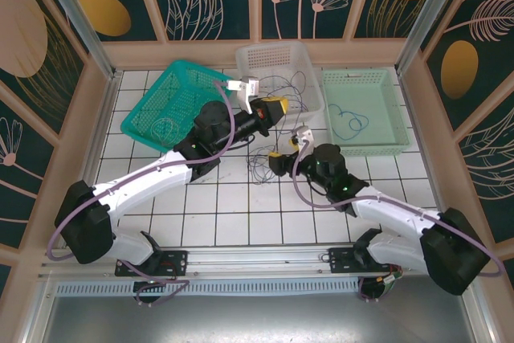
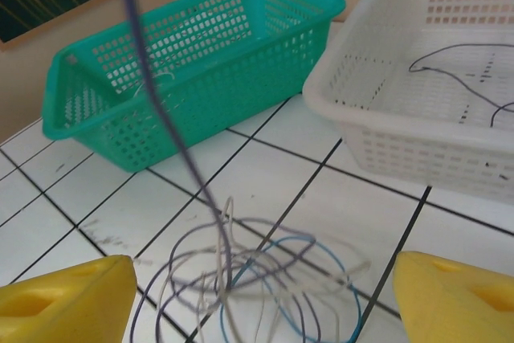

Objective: Untangle the cables

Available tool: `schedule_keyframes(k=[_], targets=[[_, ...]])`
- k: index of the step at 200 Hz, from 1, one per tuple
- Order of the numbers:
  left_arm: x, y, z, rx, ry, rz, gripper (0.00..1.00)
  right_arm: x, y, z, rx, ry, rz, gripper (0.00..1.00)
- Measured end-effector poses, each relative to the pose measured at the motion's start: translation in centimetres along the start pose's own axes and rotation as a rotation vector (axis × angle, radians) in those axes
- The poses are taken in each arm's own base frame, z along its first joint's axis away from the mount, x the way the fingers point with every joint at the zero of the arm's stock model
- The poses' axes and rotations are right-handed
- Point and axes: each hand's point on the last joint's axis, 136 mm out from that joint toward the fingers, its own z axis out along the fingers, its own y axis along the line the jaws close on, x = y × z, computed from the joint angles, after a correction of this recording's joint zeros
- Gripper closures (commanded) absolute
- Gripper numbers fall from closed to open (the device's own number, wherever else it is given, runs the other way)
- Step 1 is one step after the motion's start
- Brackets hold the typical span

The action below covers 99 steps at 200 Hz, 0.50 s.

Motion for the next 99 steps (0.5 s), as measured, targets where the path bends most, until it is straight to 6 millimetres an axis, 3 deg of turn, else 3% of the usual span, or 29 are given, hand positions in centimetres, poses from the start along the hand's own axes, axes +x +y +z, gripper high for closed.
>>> schedule_keyframes(k=[49,72,99], targets=[[0.1,-0.5,0.1,0.033,0.002,-0.022,1.00,-1.1,-0.3,4.1,0.012,-0.022,-0.001,0.22],[0.0,-0.6,0.1,0.041,0.000,-0.024,1.00,0.1,-0.8,5.9,0.024,0.006,0.004,0.29],[-0.6,-0.5,-0.3,0.013,-0.019,0.005,1.00,1.9,-1.1,6.6,0.026,0.045,0.024,0.37]])
